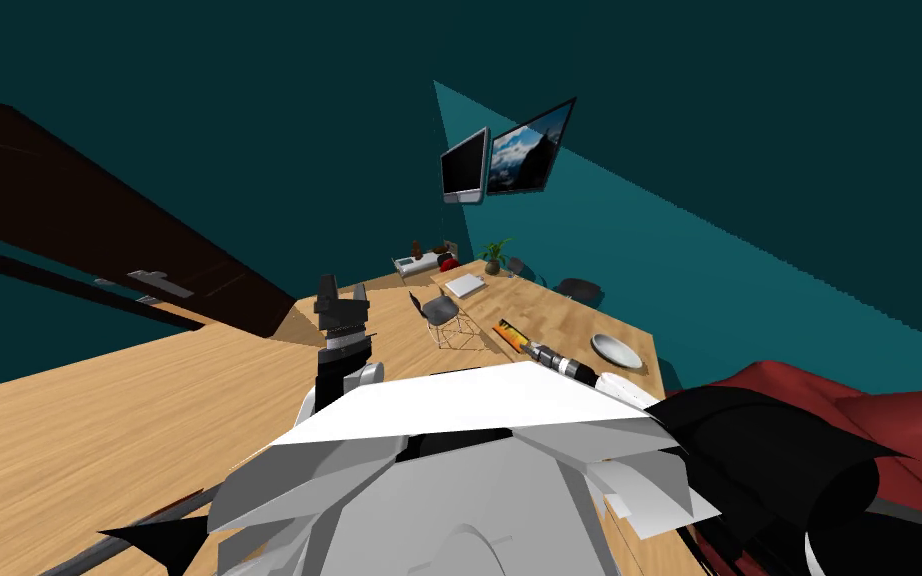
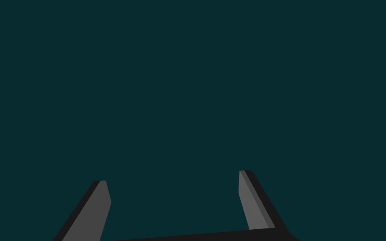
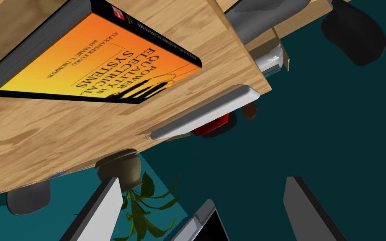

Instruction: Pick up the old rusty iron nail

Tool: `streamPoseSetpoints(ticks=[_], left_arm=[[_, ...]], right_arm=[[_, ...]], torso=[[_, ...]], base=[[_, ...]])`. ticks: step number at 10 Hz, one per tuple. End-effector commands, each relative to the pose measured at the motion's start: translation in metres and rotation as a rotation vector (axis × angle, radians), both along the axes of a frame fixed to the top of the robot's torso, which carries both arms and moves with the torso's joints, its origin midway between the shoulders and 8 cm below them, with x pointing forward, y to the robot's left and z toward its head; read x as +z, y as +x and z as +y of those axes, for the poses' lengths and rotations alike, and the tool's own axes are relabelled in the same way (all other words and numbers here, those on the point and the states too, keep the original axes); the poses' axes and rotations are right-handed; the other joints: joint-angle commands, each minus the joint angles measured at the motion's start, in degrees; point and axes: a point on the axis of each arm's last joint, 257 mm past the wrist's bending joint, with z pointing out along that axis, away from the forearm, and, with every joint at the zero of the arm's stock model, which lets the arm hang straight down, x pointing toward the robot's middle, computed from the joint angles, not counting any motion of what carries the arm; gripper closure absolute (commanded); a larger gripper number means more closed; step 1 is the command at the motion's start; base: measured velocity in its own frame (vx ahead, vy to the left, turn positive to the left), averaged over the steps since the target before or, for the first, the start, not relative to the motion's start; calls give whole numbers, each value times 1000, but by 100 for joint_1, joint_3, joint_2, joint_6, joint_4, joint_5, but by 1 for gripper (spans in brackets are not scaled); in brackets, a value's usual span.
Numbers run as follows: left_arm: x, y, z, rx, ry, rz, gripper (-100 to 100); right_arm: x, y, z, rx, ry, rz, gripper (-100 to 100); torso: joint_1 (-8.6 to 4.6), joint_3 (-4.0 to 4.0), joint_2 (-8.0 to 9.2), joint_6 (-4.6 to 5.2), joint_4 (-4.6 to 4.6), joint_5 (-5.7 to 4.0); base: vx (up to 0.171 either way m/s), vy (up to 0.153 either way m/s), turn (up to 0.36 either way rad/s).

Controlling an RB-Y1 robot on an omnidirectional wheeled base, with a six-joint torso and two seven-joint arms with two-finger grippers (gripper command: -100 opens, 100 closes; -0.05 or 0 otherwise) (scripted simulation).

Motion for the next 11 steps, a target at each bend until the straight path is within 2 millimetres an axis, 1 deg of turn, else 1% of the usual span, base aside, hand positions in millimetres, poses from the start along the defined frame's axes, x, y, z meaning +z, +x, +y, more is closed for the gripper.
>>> streamPoseSetpoints(ticks=[1, 2, 3, 4, 6, 7, 8, 11], left_arm=[[0, 0, 0, 0, 0, 0, 0], [0, 0, 0, 0, 0, 0, 0], [0, 0, 0, 0, 0, 0, 0], [0, 0, 0, 0, 0, 0, 0], [0, 0, 0, 0, 0, 0, 0], [0, 0, 0, 0, 0, 0, 0], [0, 0, 0, 0, 0, 0, 0], [0, 0, 0, 0, 0, 0, 0]], right_arm=[[-14, -8, -18, -7, -39, 45, -100], [-27, -23, -33, 4, -92, 96, -100], [-44, -43, -54, 4, -147, 159, -100], [-55, -60, -69, 14, -198, 211, -100], [-57, -62, -72, 9, -199, 216, -100], [-68, -81, -89, 16, -249, 269, -100], [-68, -81, -89, 16, -249, 269, -100], [-91, -134, -131, 47, -379, 408, -100]], torso=[[0, 0, 0, 0, 0, 0], [-2, 2, 4, 2, 1, -1], [0, 1, 1, -1, 1, 0], [0, 0, 0, 1, 0, 0], [1, 3, 7, 5, 1, 0], [-1, 11, 21, 4, 4, -1], [2, 13, 23, 1, 5, 1], [7, 7, 12, 2, 3, 1]], base=[[72, 15, 71], [76, 24, 141], [88, 22, 199], [95, 22, 195], [41, 9, 3], [23, 16, 131], [29, 11, 66], [59, 31, 152]])
